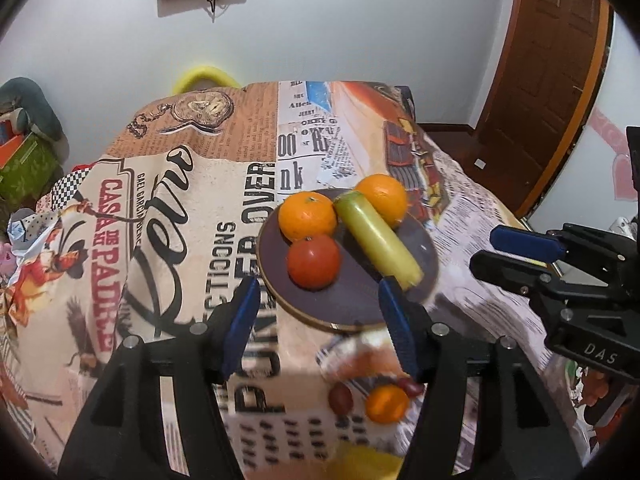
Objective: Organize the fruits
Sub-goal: 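Grasp the banana with the left tool while the right tool grasps a mandarin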
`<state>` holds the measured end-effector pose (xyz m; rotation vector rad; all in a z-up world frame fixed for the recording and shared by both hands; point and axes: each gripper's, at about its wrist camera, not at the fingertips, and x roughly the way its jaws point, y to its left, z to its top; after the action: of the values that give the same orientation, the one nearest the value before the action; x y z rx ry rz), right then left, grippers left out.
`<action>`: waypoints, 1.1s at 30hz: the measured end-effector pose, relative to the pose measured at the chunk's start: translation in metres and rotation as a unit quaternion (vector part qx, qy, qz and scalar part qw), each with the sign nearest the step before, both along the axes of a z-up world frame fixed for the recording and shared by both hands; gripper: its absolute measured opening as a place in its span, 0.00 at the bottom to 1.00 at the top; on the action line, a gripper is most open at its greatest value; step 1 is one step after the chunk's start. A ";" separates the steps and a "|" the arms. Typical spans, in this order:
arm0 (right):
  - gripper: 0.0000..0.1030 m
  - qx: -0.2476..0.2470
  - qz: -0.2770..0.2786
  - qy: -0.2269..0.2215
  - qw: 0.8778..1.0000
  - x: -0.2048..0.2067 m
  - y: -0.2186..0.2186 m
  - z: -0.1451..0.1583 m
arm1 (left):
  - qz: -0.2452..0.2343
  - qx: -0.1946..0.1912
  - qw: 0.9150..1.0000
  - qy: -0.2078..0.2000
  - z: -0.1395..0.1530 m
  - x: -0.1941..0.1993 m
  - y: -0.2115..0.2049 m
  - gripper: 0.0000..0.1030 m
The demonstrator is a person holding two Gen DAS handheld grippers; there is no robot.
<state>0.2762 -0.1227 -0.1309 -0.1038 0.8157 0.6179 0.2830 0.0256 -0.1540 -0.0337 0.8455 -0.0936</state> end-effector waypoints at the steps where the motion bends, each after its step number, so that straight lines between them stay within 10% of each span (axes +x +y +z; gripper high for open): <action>1: 0.32 0.001 -0.002 -0.002 1.000 -0.005 -0.002 0.002 | -0.001 0.000 1.000 -0.001 0.002 -0.006 -0.001 0.63; 13: 0.38 -0.006 -0.037 -0.016 0.999 -0.066 -0.038 0.008 | 0.010 0.005 1.000 -0.004 0.011 -0.079 -0.025 0.95; 33: 0.40 -0.039 -0.052 0.043 0.997 -0.110 -0.063 -0.054 | 0.039 -0.008 0.992 0.120 -0.080 -0.107 -0.070 0.95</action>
<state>0.1667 -0.1862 -0.1844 -0.1064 0.9231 0.4948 0.1761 -0.0446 -0.2336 -0.0936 1.0821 -0.0232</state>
